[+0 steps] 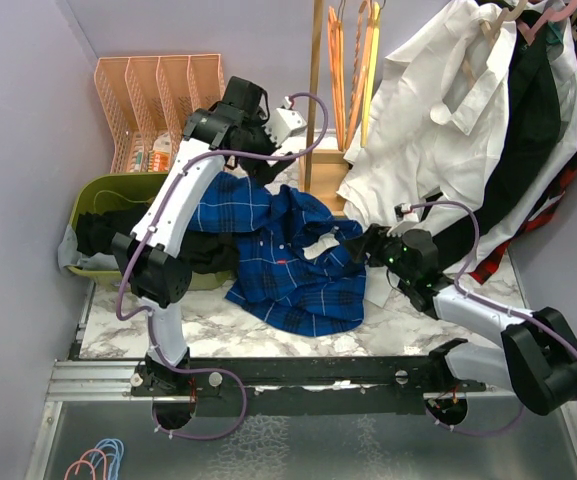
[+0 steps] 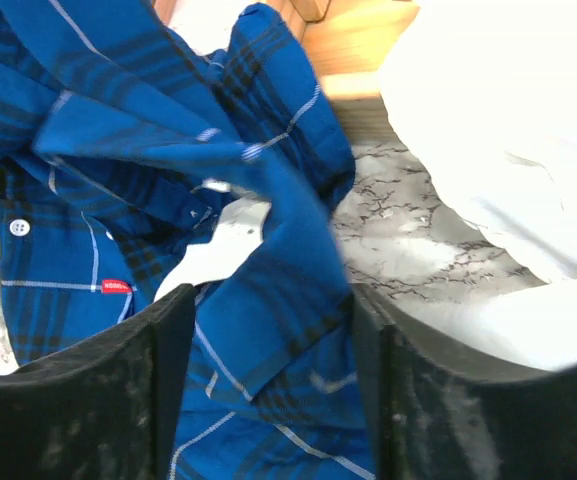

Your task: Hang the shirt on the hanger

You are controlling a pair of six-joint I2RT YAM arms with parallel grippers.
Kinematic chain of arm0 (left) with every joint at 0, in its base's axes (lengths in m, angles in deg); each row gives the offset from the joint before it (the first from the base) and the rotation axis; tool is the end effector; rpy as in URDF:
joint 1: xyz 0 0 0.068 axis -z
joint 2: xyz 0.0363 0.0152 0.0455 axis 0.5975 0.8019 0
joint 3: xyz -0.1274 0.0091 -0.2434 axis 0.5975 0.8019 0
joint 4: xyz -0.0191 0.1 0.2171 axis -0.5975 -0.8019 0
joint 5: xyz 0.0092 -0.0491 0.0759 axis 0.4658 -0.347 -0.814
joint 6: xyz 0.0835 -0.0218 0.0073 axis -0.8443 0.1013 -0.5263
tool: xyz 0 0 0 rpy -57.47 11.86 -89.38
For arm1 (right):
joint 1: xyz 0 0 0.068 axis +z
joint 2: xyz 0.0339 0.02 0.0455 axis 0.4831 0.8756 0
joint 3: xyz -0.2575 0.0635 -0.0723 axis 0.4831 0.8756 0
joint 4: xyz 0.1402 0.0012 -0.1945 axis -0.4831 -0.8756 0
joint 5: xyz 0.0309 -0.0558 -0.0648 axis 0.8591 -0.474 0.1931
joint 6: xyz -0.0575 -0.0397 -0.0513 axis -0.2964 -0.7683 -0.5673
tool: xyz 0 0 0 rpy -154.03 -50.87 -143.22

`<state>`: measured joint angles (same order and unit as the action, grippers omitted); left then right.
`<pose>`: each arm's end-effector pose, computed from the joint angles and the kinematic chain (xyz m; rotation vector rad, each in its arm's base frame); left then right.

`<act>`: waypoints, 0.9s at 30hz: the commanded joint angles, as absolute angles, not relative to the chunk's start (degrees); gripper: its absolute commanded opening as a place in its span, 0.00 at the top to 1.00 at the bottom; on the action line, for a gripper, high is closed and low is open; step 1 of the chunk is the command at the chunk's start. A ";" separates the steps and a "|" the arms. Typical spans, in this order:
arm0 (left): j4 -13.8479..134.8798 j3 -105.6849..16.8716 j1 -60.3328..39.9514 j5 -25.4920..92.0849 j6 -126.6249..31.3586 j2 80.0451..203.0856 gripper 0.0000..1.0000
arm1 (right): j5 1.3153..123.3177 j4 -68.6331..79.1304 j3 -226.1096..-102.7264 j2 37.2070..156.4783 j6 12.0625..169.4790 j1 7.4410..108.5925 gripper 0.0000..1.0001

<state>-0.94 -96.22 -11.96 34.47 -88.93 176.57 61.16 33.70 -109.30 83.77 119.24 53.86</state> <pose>0.3749 -0.1865 0.3661 1.1500 2.0624 -0.1528 0.2283 0.1158 0.1870 0.1001 1.9949 0.8040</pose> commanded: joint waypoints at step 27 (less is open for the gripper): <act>5.27 -62.76 1.10 11.39 -95.85 160.54 0.16 | 68.56 15.45 -133.05 66.54 101.40 51.18 0.24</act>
<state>-6.01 -69.10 0.94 21.99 -94.09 161.18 69.88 22.79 -124.97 68.69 104.27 51.37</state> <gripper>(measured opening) 0.929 0.766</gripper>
